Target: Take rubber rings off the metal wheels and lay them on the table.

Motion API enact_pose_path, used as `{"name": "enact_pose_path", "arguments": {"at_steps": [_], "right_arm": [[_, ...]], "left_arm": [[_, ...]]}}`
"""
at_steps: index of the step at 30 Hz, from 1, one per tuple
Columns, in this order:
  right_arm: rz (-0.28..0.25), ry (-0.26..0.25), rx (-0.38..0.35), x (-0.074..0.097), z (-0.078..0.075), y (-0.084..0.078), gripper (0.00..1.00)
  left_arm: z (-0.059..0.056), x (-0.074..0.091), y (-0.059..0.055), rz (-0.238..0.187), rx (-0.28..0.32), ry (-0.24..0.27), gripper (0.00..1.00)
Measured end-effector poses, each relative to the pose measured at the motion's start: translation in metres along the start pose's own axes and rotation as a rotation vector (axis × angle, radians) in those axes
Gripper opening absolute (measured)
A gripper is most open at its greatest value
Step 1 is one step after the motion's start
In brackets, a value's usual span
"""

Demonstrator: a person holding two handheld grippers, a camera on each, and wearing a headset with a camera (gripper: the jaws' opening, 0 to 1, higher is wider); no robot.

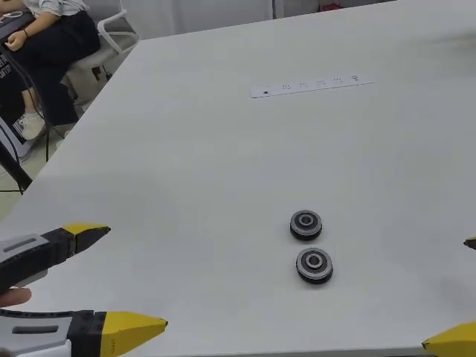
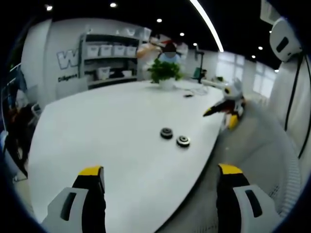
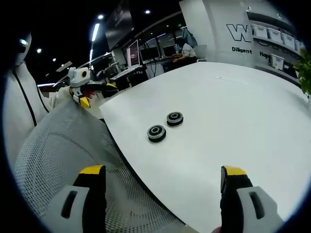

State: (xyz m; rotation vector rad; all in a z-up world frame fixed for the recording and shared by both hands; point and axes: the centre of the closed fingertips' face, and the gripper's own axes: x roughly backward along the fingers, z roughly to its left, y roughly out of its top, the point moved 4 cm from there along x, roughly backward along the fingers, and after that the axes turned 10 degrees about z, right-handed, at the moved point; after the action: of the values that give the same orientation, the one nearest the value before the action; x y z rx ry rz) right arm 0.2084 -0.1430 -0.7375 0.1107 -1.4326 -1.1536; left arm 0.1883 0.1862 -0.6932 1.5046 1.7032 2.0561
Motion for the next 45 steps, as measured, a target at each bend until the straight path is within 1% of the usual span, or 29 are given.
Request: {"name": "enact_pose_path", "arguments": {"at_steps": [2,5,9,14,16,19,22,28,33,36,41,42,43,45], "right_arm": [[-0.002,-0.001,-0.004,-0.001,-0.001,0.000,0.95],[-0.003,0.002,0.001,-0.002,0.000,0.001,0.95],[0.002,0.004,-0.004,-0.003,-0.001,0.000,0.95],[-0.002,0.000,-0.008,-0.002,-0.001,-0.001,0.95],[-0.008,-0.005,-0.012,-0.001,-0.002,0.000,0.94],[-0.022,-0.023,-0.019,0.001,-0.006,0.001,0.91],[-0.036,-0.023,-0.029,0.002,-0.006,0.002,0.91],[-0.027,-0.021,-0.023,0.002,-0.005,0.001,0.90],[-0.029,-0.019,-0.016,0.003,-0.003,0.004,0.91],[-0.020,-0.022,-0.006,0.004,-0.003,0.006,0.90],[-0.035,-0.028,-0.006,0.007,-0.005,0.010,0.88],[-0.033,-0.024,-0.008,0.007,-0.005,0.010,0.87],[-0.035,-0.006,-0.008,0.007,-0.003,0.011,0.85],[-0.046,0.009,-0.003,0.007,-0.001,0.013,0.84]], "left_arm": [[0.000,-0.001,0.000,0.007,-0.005,0.001,0.97],[-0.001,-0.002,0.001,-0.002,-0.004,-0.004,0.97],[-0.001,-0.003,0.002,0.005,-0.011,-0.005,0.97],[0.000,-0.002,0.005,-0.003,-0.019,-0.004,0.97],[0.000,-0.001,0.006,-0.003,-0.024,-0.001,0.97],[0.000,-0.001,0.007,-0.004,-0.028,-0.001,0.97],[-0.001,-0.001,0.009,-0.007,-0.033,-0.003,0.97],[0.000,0.002,0.011,-0.017,-0.041,0.003,0.96],[-0.003,0.005,0.021,-0.040,-0.063,0.003,0.95],[-0.003,0.007,0.027,-0.053,-0.079,0.003,0.95],[-0.005,0.009,0.037,-0.083,-0.086,-0.014,0.95],[-0.005,0.009,0.038,-0.089,-0.087,-0.014,0.95],[-0.005,0.010,0.040,-0.094,-0.088,-0.013,0.95],[-0.007,0.010,0.045,-0.110,-0.090,-0.020,0.95]]}}
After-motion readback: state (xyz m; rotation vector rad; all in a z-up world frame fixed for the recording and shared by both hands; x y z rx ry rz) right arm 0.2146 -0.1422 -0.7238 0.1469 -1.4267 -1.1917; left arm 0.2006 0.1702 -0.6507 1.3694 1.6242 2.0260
